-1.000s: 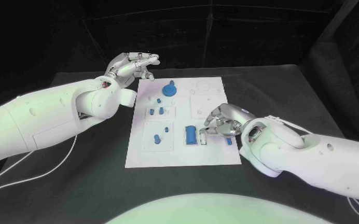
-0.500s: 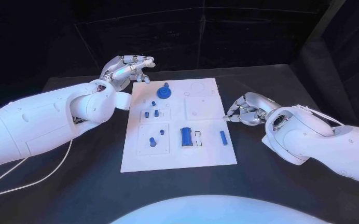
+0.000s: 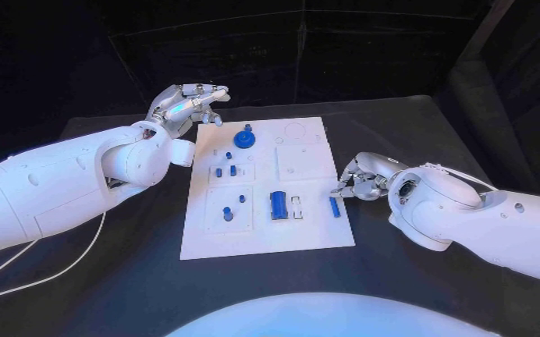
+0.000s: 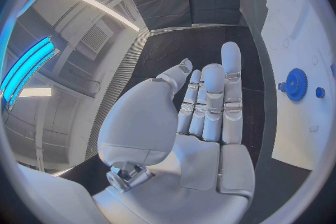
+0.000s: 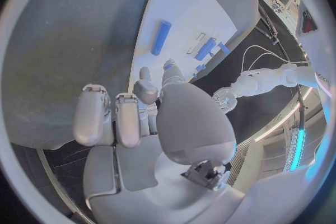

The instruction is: Assemble the parts on the task board

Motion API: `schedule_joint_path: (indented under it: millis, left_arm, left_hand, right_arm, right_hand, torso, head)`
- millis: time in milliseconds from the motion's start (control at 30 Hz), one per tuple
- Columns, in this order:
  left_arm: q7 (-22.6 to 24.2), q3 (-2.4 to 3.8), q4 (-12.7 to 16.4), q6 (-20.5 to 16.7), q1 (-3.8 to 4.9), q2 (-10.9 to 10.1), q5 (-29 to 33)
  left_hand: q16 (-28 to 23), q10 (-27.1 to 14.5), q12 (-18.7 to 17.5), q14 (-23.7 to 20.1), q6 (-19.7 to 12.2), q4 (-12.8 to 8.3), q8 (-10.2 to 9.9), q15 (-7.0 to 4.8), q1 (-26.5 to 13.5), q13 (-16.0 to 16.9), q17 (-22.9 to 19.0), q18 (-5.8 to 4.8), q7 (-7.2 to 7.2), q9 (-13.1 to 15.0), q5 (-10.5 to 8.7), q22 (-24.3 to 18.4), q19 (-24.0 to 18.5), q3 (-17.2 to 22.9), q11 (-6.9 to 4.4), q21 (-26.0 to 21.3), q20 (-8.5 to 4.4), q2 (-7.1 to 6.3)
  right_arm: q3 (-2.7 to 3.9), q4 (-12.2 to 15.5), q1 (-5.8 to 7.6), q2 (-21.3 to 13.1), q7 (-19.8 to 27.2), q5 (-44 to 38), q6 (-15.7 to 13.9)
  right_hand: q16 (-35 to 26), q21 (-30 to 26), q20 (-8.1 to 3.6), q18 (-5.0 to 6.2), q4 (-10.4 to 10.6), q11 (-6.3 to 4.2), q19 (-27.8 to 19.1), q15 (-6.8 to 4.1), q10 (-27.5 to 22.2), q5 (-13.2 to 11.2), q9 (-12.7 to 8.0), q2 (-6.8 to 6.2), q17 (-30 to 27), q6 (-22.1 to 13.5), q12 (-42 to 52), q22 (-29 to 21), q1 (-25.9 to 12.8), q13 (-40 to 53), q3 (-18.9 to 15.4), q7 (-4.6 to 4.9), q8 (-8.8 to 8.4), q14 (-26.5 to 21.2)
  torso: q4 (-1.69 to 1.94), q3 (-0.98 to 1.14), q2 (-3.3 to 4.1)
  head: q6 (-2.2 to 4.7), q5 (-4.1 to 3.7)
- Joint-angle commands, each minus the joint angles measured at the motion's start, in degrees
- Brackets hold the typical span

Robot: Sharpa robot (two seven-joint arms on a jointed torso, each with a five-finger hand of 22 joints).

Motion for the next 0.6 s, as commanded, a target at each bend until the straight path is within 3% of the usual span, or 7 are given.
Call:
schedule_joint_path:
  millis: [33, 200, 600]
  left_arm:
    - [0.29, 0.02, 0.00, 0.82, 0.04, -0.01, 0.04]
    - [0.23, 0.01, -0.05, 0.85, 0.00, -0.05, 0.04]
    - [0.19, 0.00, -0.08, 0.92, -0.06, -0.09, 0.04]
  left_hand:
    - [-0.24, -0.35, 0.20, -0.24, -0.39, 0.04, 0.23, -0.05, 0.09, -0.05, -0.05, 0.75, -0.10, -0.05, 0.11, -0.05, -0.07, -0.24, 0.13, -0.30, 0.11, 0.22]
    - [-0.24, -0.35, 0.20, -0.24, -0.39, 0.04, 0.23, -0.05, 0.09, -0.05, -0.05, 0.75, -0.10, -0.05, 0.11, -0.05, -0.07, -0.24, 0.13, -0.30, 0.11, 0.22]
    - [-0.22, -0.36, 0.22, -0.24, -0.40, 0.05, 0.25, -0.04, 0.07, -0.05, -0.04, 0.75, -0.10, -0.05, 0.11, -0.07, -0.06, -0.25, 0.13, -0.32, 0.11, 0.25]
  right_arm:
    - [0.01, -0.09, -0.38, 0.57, -1.15, -1.70, 3.25]
    - [0.01, -0.15, -0.70, 1.04, -1.16, -1.75, 3.83]
    - [0.01, -0.07, -0.84, 1.24, -1.57, -2.17, 6.23]
  right_hand:
    - [-0.09, 0.25, 0.11, -0.68, 0.09, -0.23, 0.24, -0.07, -0.02, -0.28, -0.06, -0.12, 2.60, 0.37, -0.12, -0.07, -0.40, -0.19, -0.32, 0.12, -0.29, 3.64]
    - [-0.13, 0.21, 0.09, -0.67, 0.07, -0.25, 0.21, -0.08, -0.07, -0.19, -0.05, -0.21, 2.55, 0.48, -0.23, -0.13, -0.31, -0.27, -0.43, 0.08, -0.29, 3.63]
    - [-0.23, 0.16, 0.05, -0.66, 0.05, -0.34, 0.16, -0.15, -0.17, -0.09, 0.01, -0.40, 2.44, 0.97, -0.42, -0.21, -0.09, -0.43, -0.72, -0.05, -0.21, 3.60]
  torso:
    - [-0.01, 0.04, 0.03]
    - [0.08, -0.05, -0.04]
    - [0.07, -0.02, -0.01]
  head:
    - [0.00, 0.01]
    - [-0.09, -0.08]
    - [-0.18, -0.02]
